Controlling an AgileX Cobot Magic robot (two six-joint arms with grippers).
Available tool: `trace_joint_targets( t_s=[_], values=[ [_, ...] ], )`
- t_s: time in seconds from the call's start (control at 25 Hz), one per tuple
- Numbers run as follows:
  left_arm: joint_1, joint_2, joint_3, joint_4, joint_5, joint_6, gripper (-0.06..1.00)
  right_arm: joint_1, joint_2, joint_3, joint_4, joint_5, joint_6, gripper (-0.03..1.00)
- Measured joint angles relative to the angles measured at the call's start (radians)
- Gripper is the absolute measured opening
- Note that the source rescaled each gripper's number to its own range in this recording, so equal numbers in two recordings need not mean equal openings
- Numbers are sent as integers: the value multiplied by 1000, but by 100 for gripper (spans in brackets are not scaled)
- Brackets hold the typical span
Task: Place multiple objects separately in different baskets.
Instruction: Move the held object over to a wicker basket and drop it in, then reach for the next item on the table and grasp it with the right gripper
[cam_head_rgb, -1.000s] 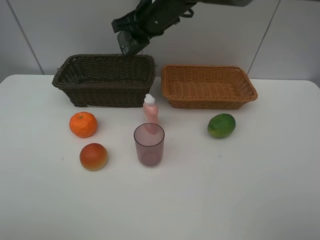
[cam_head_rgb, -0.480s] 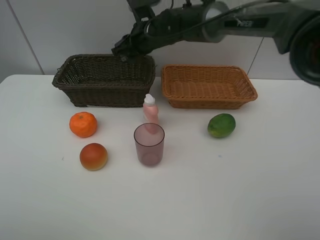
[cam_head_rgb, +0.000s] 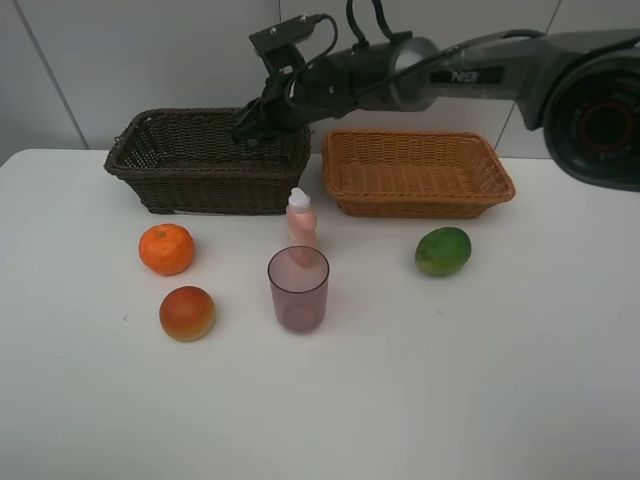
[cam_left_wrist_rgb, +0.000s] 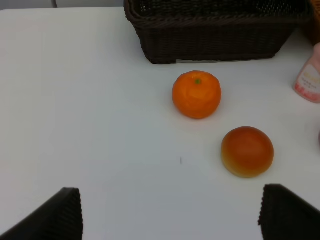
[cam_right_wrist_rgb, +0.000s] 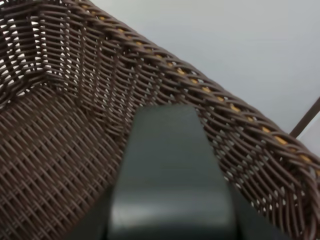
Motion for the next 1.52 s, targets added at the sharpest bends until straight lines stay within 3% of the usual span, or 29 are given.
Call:
trace_joint_targets(
  t_s=[0.44, 0.48, 0.6, 0.64, 0.76, 1.52],
  values=[
    [0, 0, 0, 0, 0, 0, 92, 0, 0, 0, -2, 7, 0, 9],
    [0, 0, 0, 0, 0, 0, 92, 0, 0, 0, -2, 7, 0, 15],
    [0, 0, 0, 0, 0, 0, 92, 0, -1, 0, -1, -2, 3, 54],
    [0, 0, 0, 0, 0, 0, 92, 0, -1, 0, -1, -1, 3, 61],
    [0, 0, 0, 0, 0, 0, 92, 0, -1, 0, -2, 18, 4, 70],
    [0, 0, 0, 0, 0, 0, 92, 0, -66, 0, -6, 68, 6, 73]
  ],
)
